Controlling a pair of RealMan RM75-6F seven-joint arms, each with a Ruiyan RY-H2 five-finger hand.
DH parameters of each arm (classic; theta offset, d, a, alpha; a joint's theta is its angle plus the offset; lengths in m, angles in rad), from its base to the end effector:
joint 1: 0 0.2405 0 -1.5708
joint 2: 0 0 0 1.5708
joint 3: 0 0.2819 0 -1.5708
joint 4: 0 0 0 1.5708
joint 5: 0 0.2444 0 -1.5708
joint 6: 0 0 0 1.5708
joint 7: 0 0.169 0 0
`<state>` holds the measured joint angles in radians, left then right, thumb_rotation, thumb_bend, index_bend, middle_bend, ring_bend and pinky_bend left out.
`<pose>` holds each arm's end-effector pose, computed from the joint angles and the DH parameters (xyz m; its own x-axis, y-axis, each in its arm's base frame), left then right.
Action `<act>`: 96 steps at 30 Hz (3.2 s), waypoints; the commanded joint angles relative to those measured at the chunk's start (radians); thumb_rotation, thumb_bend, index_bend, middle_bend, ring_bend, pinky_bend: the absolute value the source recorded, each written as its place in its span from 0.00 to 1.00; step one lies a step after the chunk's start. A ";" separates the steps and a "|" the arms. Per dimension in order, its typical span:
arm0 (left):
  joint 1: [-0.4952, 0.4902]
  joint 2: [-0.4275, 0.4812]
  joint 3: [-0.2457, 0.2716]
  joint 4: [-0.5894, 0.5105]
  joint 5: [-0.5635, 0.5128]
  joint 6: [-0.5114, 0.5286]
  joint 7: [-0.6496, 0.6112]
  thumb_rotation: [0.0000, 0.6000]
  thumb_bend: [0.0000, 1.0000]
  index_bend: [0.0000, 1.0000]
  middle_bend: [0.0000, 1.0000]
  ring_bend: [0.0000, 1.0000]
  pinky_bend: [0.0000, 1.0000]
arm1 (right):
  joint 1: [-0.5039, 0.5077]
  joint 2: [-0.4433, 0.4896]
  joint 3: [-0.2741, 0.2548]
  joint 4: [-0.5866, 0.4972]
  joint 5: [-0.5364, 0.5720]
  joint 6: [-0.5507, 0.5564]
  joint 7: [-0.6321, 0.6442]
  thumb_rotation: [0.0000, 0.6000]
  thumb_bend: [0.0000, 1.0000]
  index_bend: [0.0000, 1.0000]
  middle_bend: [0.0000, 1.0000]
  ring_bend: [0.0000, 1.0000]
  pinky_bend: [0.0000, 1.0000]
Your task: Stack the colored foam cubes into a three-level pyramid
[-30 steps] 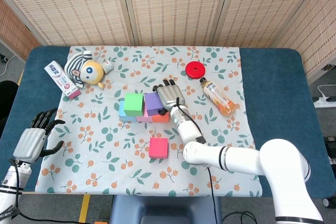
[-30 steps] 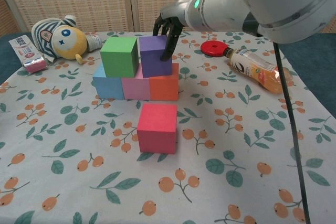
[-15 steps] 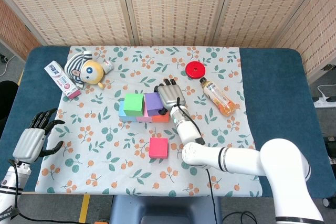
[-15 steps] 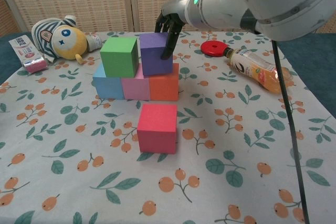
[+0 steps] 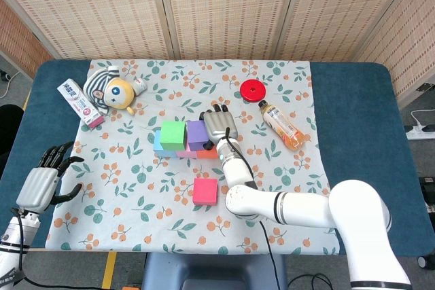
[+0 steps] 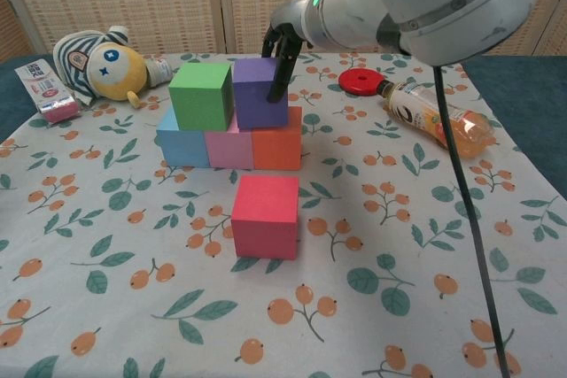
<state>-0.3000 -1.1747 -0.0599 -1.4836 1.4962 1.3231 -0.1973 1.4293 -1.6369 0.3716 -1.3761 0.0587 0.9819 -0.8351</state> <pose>-0.3287 0.2902 0.1113 0.2952 0.0834 0.9518 0.9450 -0.1724 -0.2780 0.0364 -0.4748 -0.0778 0.3867 -0.4137 0.8242 -0.9216 -0.1413 0.3615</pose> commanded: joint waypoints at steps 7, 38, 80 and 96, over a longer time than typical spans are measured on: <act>0.003 -0.008 0.003 0.021 0.007 0.005 -0.022 1.00 0.33 0.28 0.00 0.00 0.02 | 0.008 -0.034 0.025 0.021 -0.001 0.031 -0.025 1.00 0.15 0.36 0.19 0.00 0.00; 0.008 -0.015 0.008 0.045 0.019 0.012 -0.052 1.00 0.33 0.29 0.00 0.00 0.02 | -0.001 -0.097 0.099 0.055 0.000 0.084 -0.111 1.00 0.15 0.34 0.19 0.00 0.00; 0.012 -0.027 0.013 0.075 0.025 0.017 -0.079 1.00 0.33 0.28 0.00 0.00 0.02 | -0.009 -0.150 0.180 0.073 0.013 0.143 -0.183 1.00 0.15 0.33 0.19 0.00 0.00; 0.012 -0.031 0.015 0.086 0.026 0.015 -0.085 1.00 0.33 0.28 0.00 0.00 0.02 | -0.024 -0.160 0.194 0.076 0.003 0.137 -0.195 1.00 0.15 0.19 0.19 0.00 0.00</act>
<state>-0.2880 -1.2061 -0.0446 -1.3981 1.5221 1.3377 -0.2825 1.4056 -1.7973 0.5649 -1.2990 0.0625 1.1194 -1.0306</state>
